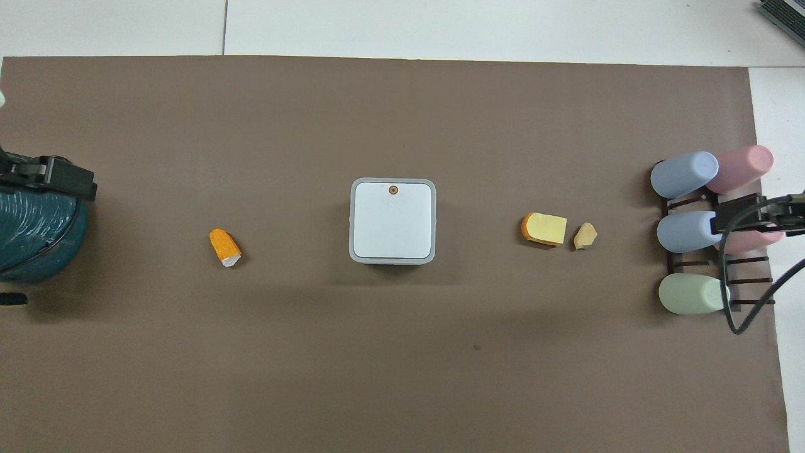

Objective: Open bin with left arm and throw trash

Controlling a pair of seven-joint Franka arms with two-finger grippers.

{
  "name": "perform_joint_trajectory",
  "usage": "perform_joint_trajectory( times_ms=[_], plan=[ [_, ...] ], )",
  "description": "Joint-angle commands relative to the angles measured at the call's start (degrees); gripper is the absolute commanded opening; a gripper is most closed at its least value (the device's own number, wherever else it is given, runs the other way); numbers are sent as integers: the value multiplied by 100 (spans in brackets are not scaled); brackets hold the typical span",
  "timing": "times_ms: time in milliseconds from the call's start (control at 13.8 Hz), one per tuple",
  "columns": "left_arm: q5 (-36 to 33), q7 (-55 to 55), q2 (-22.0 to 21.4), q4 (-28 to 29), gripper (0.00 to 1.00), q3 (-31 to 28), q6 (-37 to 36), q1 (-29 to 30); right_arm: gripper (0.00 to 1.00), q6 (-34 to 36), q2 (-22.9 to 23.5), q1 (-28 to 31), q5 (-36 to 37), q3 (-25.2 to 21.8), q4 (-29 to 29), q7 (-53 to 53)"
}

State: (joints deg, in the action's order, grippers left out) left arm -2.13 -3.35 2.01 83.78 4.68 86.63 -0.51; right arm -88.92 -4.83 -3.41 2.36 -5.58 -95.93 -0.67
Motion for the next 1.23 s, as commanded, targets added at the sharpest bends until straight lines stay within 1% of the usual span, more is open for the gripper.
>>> perform_joint_trajectory(
  times_ms=[0,145,870,1014,1159],
  plan=[
    [-42,89,-26,-37,100,-20,-94,-63,100,216,-193,7,-33,21,-24,-11],
    [-7,89,-26,-28,100,-20,-94,-63,100,208,-115,16,-271,21,153,-458],
    [37,62,-70,77,100,-3,-59,-168,100,147,-132,-2,-210,30,65,-259],
    [81,54,-78,164,100,6,-6,-177,100,-11,-97,-10,-227,100,57,56],
    [98,54,-166,331,100,6,90,-256,100,-361,-44,-10,-271,101,-153,216]
  ],
)
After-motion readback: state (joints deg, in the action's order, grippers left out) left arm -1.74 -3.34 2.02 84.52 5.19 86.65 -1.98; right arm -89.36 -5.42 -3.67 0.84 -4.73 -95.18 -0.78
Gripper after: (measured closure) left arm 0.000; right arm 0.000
